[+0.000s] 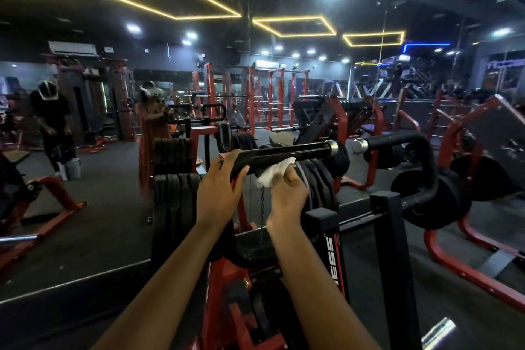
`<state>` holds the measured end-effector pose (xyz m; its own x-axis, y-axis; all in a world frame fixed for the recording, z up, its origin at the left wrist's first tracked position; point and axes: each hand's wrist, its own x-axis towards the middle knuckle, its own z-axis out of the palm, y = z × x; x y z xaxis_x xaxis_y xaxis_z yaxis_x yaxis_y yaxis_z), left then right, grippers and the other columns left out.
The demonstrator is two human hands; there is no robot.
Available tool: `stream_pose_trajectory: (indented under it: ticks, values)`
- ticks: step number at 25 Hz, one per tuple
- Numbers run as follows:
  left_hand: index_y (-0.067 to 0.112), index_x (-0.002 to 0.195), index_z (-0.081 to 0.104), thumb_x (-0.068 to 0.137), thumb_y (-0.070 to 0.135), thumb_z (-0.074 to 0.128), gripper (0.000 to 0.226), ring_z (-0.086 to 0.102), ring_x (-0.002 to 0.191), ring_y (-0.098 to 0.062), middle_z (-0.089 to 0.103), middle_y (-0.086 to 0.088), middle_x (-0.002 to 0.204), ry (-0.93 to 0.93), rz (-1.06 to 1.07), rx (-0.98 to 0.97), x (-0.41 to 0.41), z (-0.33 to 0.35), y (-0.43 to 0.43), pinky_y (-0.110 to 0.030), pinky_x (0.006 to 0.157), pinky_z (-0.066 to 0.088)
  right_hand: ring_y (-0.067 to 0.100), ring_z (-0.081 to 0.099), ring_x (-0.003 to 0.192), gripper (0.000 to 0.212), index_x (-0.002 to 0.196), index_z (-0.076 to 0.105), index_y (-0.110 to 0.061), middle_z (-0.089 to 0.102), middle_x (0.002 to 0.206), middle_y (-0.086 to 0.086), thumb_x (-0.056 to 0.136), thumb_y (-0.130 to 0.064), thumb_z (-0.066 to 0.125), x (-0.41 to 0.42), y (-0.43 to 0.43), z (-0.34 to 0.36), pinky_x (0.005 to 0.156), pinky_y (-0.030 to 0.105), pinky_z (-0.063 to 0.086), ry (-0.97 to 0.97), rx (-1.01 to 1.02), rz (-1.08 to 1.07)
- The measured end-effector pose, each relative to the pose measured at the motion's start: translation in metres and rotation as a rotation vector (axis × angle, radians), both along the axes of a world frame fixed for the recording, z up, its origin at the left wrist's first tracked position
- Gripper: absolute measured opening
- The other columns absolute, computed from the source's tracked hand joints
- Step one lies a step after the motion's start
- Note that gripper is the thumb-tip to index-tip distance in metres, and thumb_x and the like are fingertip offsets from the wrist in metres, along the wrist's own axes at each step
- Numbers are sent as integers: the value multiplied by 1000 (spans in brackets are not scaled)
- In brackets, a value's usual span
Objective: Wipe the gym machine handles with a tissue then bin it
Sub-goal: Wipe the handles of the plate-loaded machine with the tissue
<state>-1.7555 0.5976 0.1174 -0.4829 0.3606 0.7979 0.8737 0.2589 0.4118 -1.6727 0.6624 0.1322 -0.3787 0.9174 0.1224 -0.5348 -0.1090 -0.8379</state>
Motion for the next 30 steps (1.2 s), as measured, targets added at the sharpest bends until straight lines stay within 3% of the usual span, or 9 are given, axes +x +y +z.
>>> stream_pose_trajectory:
  ticks: [2, 5, 8, 12, 17, 21, 23, 26, 30]
  values:
    - [21, 133, 46, 94, 33, 47, 40, 56, 106, -21, 56, -8, 118, -45, -52, 42, 0, -2, -2, -23, 82, 41, 10, 60, 94, 32, 121, 58, -10, 64, 116, 8, 92, -3, 47, 16, 6, 5, 82, 15, 45, -163, 272, -170]
    - [20, 133, 45, 94, 34, 46, 41, 57, 102, -21, 56, -8, 116, -69, -66, 64, -3, -4, -1, -22, 80, 42, 12, 59, 96, 40, 129, 50, -9, 60, 124, 8, 92, 3, 43, 33, 29, 39, 79, 1, 39, -398, 915, -404]
    - [13, 132, 46, 93, 33, 48, 44, 58, 105, -23, 55, -10, 122, -93, -67, 93, -4, -6, 2, -28, 84, 48, 18, 48, 124, 53, 134, 45, -11, 47, 138, 8, 86, 13, 42, 14, 51, 62, 104, 16, 30, -687, 1536, -192]
    - [14, 132, 45, 92, 34, 49, 45, 57, 109, -22, 53, -7, 126, -74, -90, 114, -8, -10, 3, -31, 88, 49, 23, 43, 128, 59, 134, 44, -8, 47, 138, 11, 80, 15, 45, 1, 69, 58, 111, 29, 28, -906, 1937, 36]
    - [16, 132, 44, 93, 38, 46, 45, 59, 104, -23, 54, -7, 124, -65, -37, 95, -10, -11, 6, -37, 85, 53, 24, 52, 116, 42, 129, 50, -11, 55, 127, 10, 88, 0, 48, 28, 128, 78, 101, 31, 38, -1103, 1958, -19]
    - [17, 132, 44, 92, 41, 44, 47, 60, 103, -22, 55, -6, 123, -55, -54, 107, -10, -12, 5, -39, 84, 54, 15, 55, 103, 37, 125, 54, -13, 60, 116, 5, 91, -3, 46, 9, 103, 76, 92, 25, 40, -937, 1985, 83]
    - [19, 133, 43, 90, 44, 41, 50, 60, 103, -21, 54, -5, 123, -55, -59, 99, -10, -12, 5, -40, 83, 54, 13, 52, 105, 38, 129, 50, -13, 58, 119, 3, 91, -5, 45, 3, 93, 78, 94, 23, 38, -925, 2037, 149]
    - [18, 134, 43, 91, 42, 42, 49, 60, 102, -21, 55, -6, 121, -59, -50, 88, -11, -12, 6, -40, 83, 54, 22, 51, 115, 41, 131, 47, -12, 56, 125, 8, 91, -2, 45, 16, 124, 77, 101, 35, 39, -1034, 2057, 63]
    - [17, 134, 42, 92, 38, 45, 47, 59, 103, -22, 54, -6, 122, -69, -41, 89, -10, -12, 6, -39, 84, 54, 19, 41, 128, 47, 135, 42, -13, 47, 138, 6, 90, -2, 46, 39, 158, 76, 107, 29, 28, -1232, 1975, -9]
